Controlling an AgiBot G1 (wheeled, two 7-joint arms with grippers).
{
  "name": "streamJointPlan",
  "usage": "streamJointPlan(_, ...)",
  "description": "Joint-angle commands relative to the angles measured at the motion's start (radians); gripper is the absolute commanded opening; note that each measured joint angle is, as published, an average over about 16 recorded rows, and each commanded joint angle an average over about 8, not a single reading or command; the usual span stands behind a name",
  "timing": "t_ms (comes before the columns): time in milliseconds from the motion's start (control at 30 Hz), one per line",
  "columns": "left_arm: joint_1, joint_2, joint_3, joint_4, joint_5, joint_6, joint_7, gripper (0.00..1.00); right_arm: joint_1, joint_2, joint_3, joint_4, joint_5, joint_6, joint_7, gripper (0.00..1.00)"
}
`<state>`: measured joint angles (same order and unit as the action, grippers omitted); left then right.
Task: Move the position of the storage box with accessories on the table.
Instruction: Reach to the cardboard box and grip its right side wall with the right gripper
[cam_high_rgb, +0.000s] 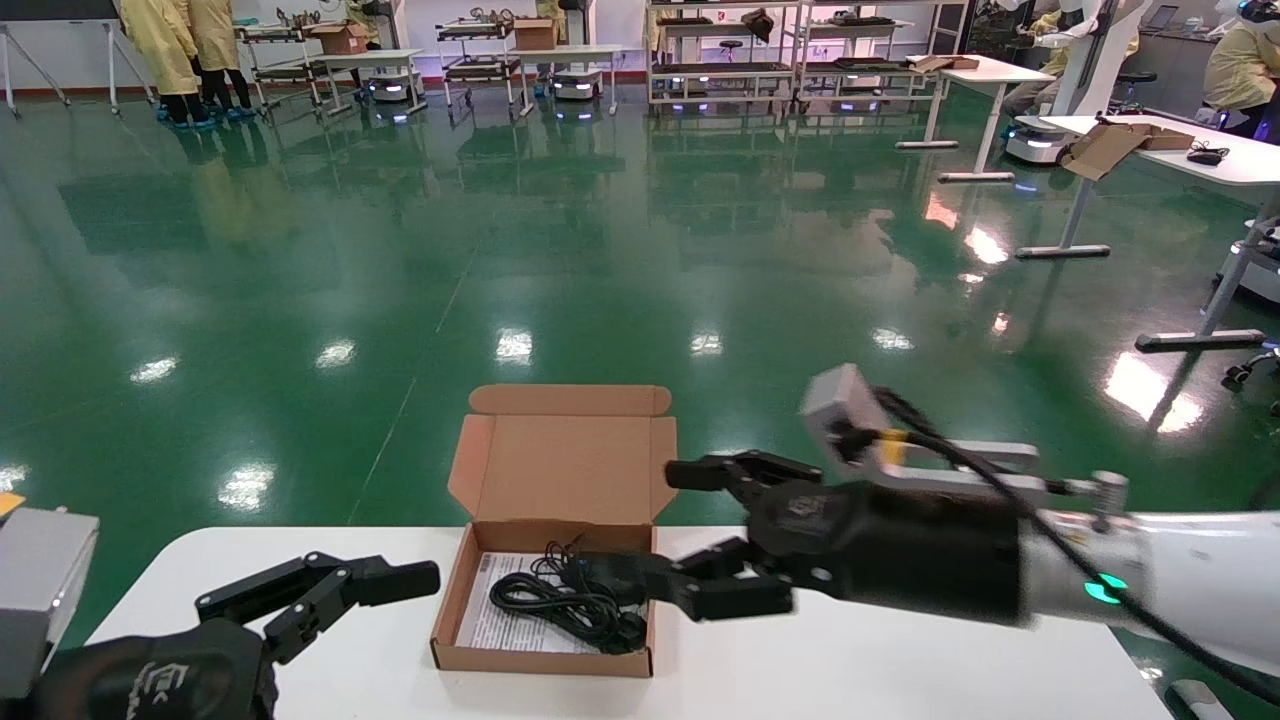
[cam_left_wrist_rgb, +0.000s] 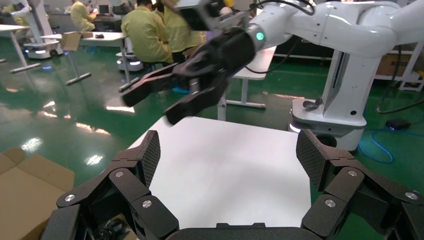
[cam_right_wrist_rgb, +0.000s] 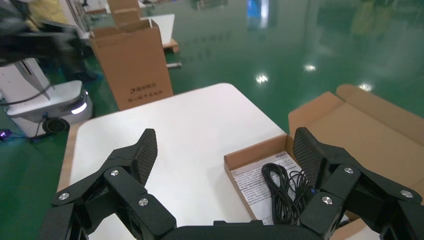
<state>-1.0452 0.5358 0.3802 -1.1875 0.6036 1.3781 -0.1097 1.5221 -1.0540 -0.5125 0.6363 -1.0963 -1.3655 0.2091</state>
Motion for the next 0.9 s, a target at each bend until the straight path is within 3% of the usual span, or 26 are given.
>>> streamJointPlan(33, 0.000, 0.000, 0.000, 0.000, 0.000, 0.000, 0.000, 1.00, 0.031, -0.041, -0.018, -0.055, -0.027, 0.008, -0.009, 1.00)
streamJointPlan(467, 0.000, 0.000, 0.000, 0.000, 0.000, 0.000, 0.000, 1.00, 0.114, -0.280, -0.079, -0.409, -0.134, 0.226, -0.134, 1.00)
streamJointPlan(900, 0.000, 0.000, 0.000, 0.000, 0.000, 0.000, 0.000, 1.00, 0.057, -0.313, -0.164, -0.405, -0.129, 0.444, -0.066, 1.00)
